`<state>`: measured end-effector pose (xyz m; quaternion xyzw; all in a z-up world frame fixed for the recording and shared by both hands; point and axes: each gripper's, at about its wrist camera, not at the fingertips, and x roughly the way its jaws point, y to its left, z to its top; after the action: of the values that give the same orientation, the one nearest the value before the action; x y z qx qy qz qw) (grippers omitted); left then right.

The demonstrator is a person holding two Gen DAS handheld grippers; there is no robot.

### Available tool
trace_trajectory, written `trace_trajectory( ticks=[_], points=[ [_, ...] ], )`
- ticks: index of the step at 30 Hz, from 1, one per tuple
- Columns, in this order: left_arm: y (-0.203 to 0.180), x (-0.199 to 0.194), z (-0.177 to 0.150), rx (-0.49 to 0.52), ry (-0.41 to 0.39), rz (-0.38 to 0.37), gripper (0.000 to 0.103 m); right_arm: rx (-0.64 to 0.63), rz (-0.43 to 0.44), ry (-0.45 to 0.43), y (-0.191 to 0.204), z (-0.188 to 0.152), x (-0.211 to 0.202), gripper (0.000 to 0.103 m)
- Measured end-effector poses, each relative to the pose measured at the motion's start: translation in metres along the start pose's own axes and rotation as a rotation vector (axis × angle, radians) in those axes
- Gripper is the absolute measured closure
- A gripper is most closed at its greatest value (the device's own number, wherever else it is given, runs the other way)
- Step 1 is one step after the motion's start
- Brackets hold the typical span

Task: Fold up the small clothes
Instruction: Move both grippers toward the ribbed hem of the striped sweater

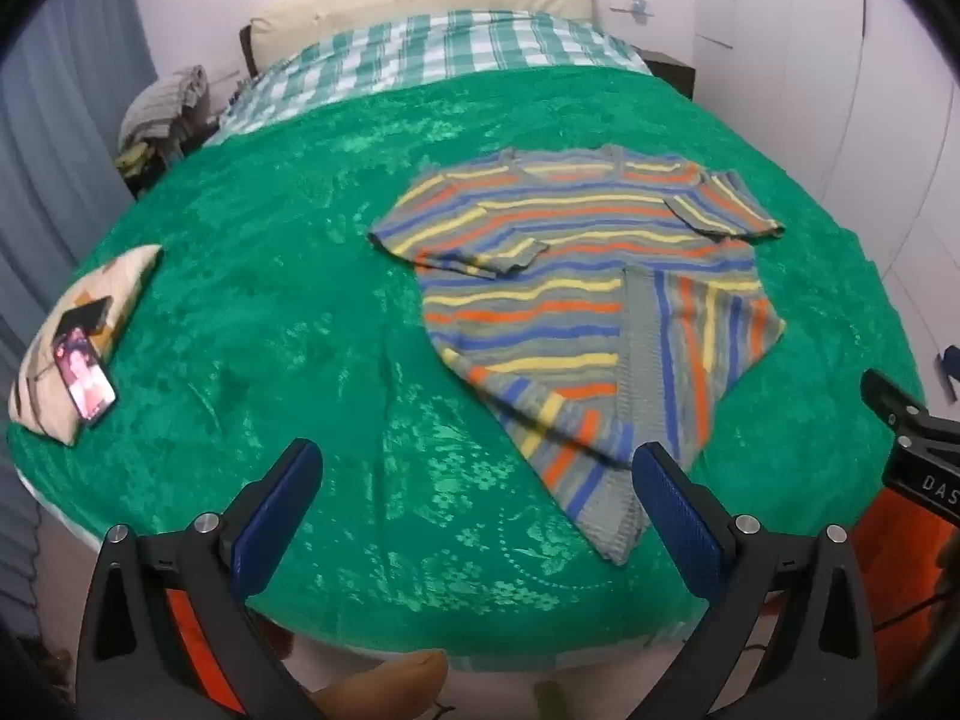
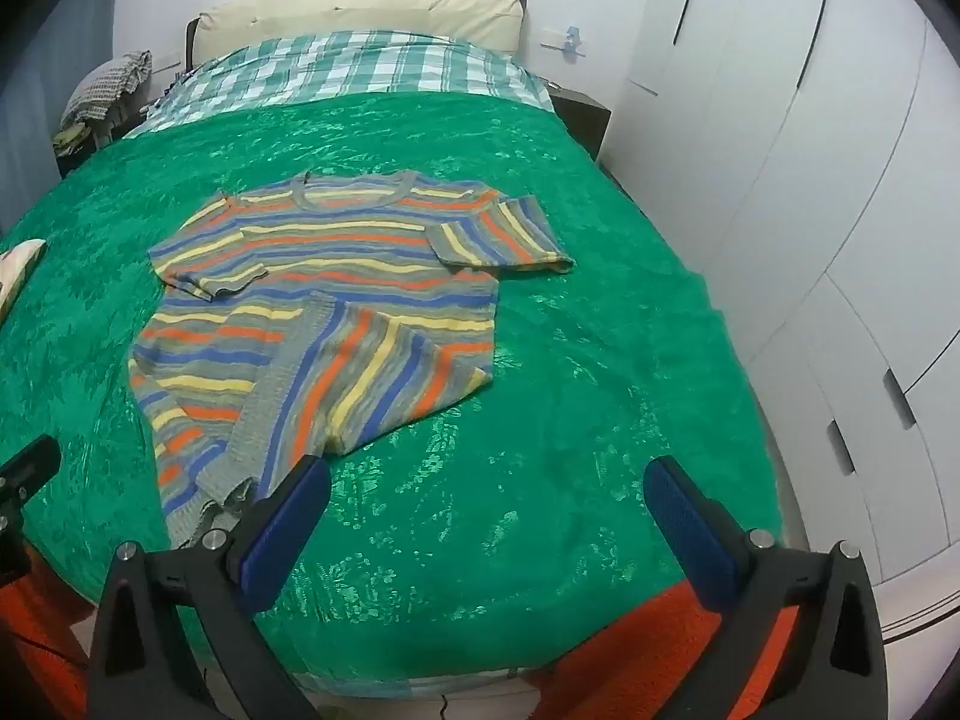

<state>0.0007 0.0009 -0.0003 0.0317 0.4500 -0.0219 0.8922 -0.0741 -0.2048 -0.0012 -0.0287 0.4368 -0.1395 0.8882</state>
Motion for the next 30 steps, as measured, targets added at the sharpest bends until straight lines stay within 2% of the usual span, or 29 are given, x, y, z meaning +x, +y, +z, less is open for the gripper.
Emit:
trace_trajectory(
  ticks=[2,3,18,30],
  points=[
    [0.004,0.002,0.001,-0.012,0.012,-0.023,0.000,-0.007,0.000,-0.003,0.000,-0.001,-0.002,0.000],
    [-0.002,-0.001,0.000,0.036,-0.035,0.050,0.000,-0.012,-0.006,-0.003,0.004,0.000,-0.001,0.000],
    [0.002,0.010,-0.005,0.007,0.058,0.063,0.000,-0.043,-0.004,-0.002,0.015,0.000,-0.003,0.000],
    [0.004,0.016,-0.011,0.011,0.082,0.085,0.000,-0.051,0.002,0.012,0.017,-0.003,0.000,0.000]
  ],
)
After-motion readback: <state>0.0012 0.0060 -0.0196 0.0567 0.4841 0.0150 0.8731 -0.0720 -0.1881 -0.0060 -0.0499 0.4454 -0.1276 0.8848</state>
